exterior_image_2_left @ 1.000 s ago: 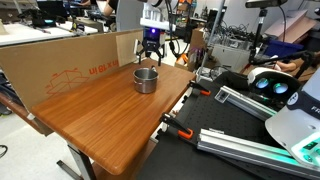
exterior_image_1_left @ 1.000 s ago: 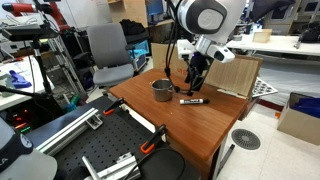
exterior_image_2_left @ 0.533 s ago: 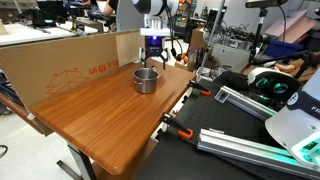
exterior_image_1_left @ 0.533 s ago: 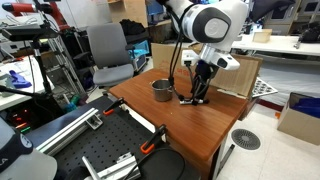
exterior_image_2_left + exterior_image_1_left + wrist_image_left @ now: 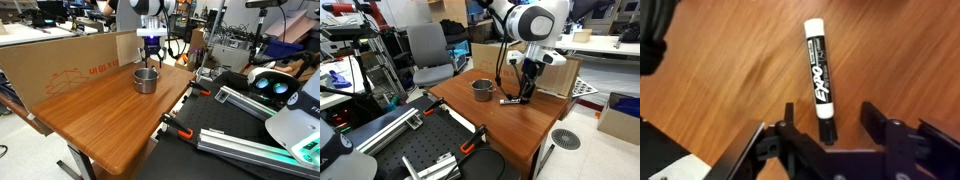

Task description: Put the marker in the silver pot

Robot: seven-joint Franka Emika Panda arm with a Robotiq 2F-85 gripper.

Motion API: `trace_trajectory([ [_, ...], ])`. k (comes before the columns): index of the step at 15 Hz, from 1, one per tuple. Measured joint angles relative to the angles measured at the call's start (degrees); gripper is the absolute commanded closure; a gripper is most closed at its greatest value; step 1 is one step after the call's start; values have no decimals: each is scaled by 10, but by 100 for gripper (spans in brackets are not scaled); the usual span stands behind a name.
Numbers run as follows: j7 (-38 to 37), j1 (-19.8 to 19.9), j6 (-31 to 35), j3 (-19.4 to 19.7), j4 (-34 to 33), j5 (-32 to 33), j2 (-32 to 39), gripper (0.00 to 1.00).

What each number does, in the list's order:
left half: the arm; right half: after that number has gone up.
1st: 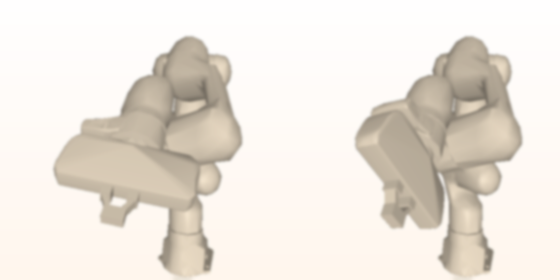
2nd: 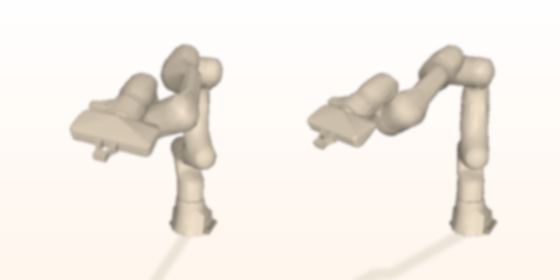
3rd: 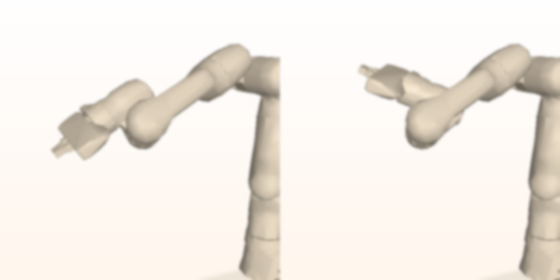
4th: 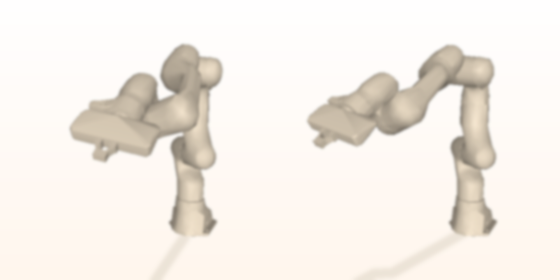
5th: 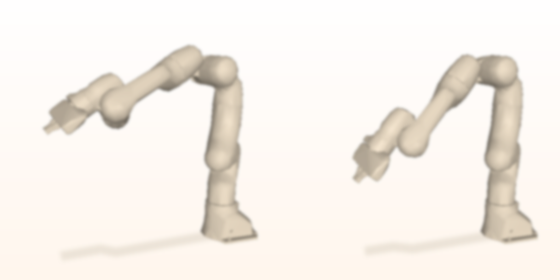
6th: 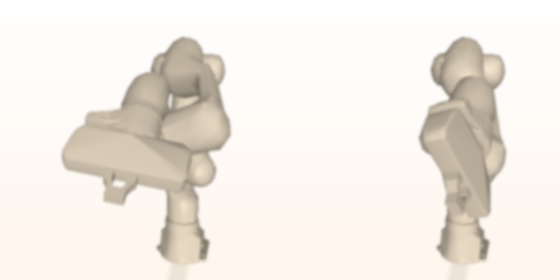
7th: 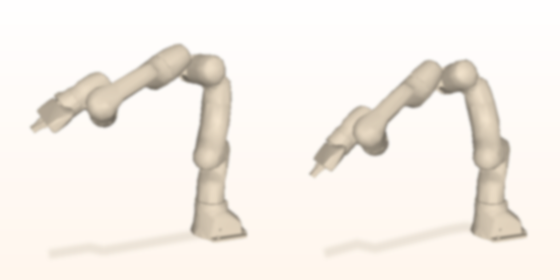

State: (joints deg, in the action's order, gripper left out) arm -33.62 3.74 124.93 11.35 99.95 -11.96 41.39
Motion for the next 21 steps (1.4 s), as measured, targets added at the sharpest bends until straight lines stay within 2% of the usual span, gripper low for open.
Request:
trace_trajectory([
  [5, -30, -9, -1, 9, -27, 24, 24, 95],
  [6, -34, -11, -3, 10, -31, 29, 27, 99],
  [7, -37, -12, -7, 13, -33, 33, 28, 95],
  [16, -17, -28, 3, 13, -31, 53, 24, 94],
  [21, 13, -45, 63, 13, 24, 61, -27, 94],
])
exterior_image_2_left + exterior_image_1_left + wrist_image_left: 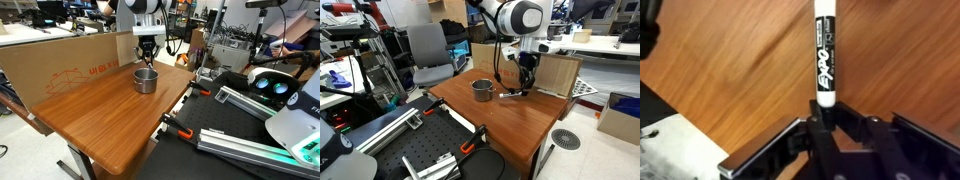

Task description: Put the marker in the silver pot

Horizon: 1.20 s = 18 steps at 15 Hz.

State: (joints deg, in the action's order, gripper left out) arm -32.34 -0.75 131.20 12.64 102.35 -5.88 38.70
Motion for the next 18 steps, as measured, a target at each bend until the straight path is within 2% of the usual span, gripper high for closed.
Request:
trace_trajectory([
  [7, 43, -5, 124, -5, 158, 6, -164, 94],
  [11, 38, -23, 190, -9, 250, 47, -241, 94],
  [18, -46, -61, 319, -4, 338, 182, -266, 94],
])
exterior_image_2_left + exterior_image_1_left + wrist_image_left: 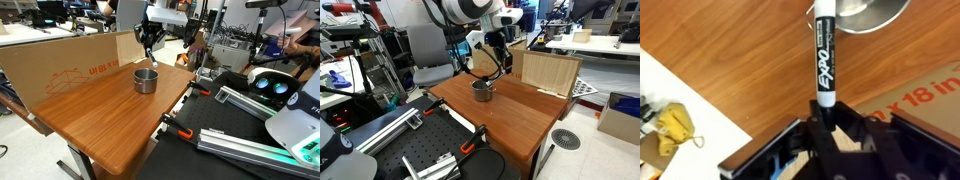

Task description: Put the marker in the silver pot

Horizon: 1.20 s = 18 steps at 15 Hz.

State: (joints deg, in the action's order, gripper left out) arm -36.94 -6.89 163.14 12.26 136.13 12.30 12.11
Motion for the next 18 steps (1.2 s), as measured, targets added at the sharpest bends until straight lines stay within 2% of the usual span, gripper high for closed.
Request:
trace_trajectory([
  [8, -159, -85, 49, 54, 24, 208, 0, 94],
  [12, -211, -108, 49, 58, 24, 256, 2, 94],
  [18, -275, -120, 49, 74, 8, 313, 34, 94],
])
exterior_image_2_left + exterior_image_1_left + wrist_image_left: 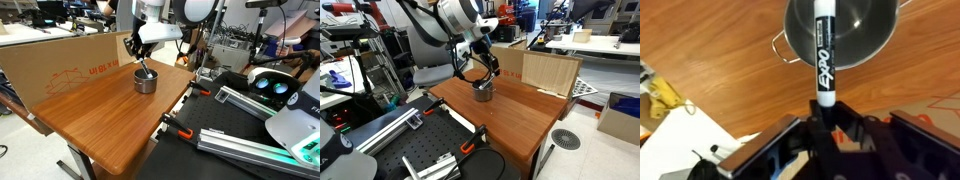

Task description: Put the marker in the silver pot

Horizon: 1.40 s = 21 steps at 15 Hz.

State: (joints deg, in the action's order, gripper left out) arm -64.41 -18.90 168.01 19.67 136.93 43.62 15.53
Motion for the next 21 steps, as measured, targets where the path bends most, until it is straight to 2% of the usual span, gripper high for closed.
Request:
trace_trajectory([
  [2, -7, 0, -1, 0, -9, 2, 18, 94],
  [3, -9, -1, -1, 0, -13, 2, 27, 52],
  [5, -11, -4, -4, 0, -22, 2, 42, 44],
  [11, -12, -7, -15, -2, -32, 0, 62, 1],
  [21, 16, 0, -16, -22, -20, -8, 37, 0],
])
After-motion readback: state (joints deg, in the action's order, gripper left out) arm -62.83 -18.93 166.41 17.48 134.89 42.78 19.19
